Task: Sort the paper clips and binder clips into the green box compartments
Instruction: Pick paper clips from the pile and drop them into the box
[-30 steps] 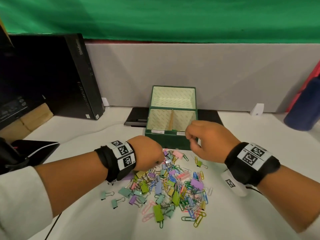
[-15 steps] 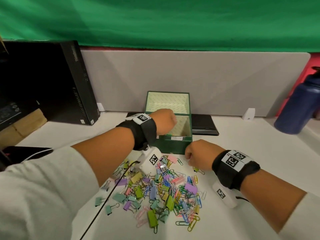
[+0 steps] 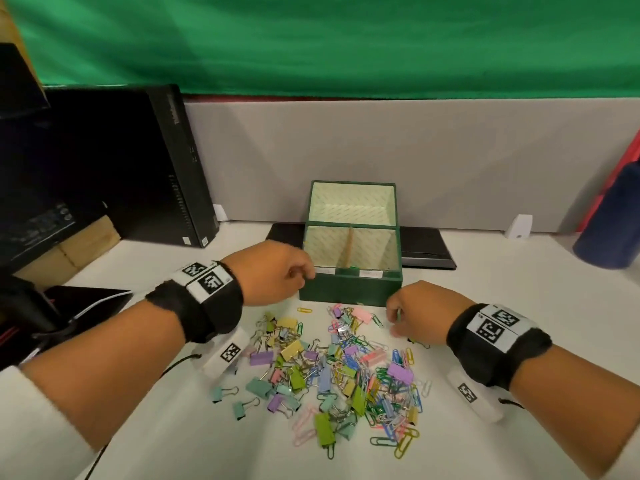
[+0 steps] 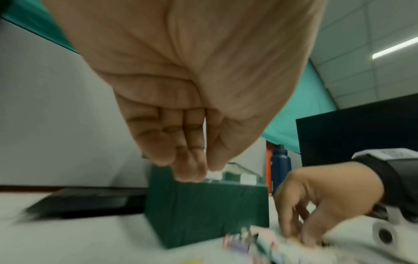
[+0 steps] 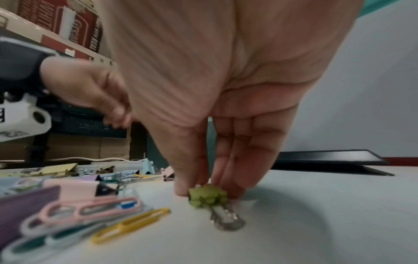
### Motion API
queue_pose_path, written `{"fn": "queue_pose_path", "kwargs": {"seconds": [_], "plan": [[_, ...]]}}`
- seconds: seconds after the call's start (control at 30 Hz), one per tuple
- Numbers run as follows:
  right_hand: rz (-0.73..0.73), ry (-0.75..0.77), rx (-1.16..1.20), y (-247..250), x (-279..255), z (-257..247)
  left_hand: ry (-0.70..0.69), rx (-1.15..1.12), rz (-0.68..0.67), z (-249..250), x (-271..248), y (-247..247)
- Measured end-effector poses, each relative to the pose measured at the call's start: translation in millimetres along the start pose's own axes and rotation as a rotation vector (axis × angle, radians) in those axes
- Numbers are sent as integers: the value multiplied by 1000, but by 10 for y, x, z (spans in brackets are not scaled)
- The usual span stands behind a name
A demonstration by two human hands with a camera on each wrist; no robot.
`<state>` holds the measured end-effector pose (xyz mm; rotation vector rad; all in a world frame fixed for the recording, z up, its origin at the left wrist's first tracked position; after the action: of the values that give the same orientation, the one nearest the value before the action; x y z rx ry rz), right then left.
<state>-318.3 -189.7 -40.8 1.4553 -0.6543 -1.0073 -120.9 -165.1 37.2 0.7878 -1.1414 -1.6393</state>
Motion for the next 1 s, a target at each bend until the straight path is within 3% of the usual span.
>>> {"fn": "queue_pose_path", "kwargs": {"seconds": [0.1, 0.3, 0.43, 0.57, 0.87, 1.0], "plan": [[-5, 53, -18, -32, -6, -91, 118, 99, -149, -437, -411, -264], [-29, 42, -47, -19, 17, -162, 228, 86, -149, -793, -705, -488], [42, 22, -17, 92, 13, -197, 228, 83, -144, -786, -637, -607], [-9, 23, -48, -6, 14, -231, 171, 51, -165, -701, -554, -655], [-15, -41, -14, -45, 121, -126, 207, 15, -83, -785, -538, -551], [21, -27, 8, -36, 157, -147, 203, 17, -137, -762, -506, -638]]}}
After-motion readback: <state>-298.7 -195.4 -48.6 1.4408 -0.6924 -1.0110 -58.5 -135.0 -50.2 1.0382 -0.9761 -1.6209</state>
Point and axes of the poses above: each hand's wrist, its own x-axis towards the middle knuckle, its own y-axis out of the back of the hand, z = x × y, the point moved 10 cm from there along x, towards the middle knuckle, and after that the axes turned 9 degrees about -x, right-handed, at the moved point
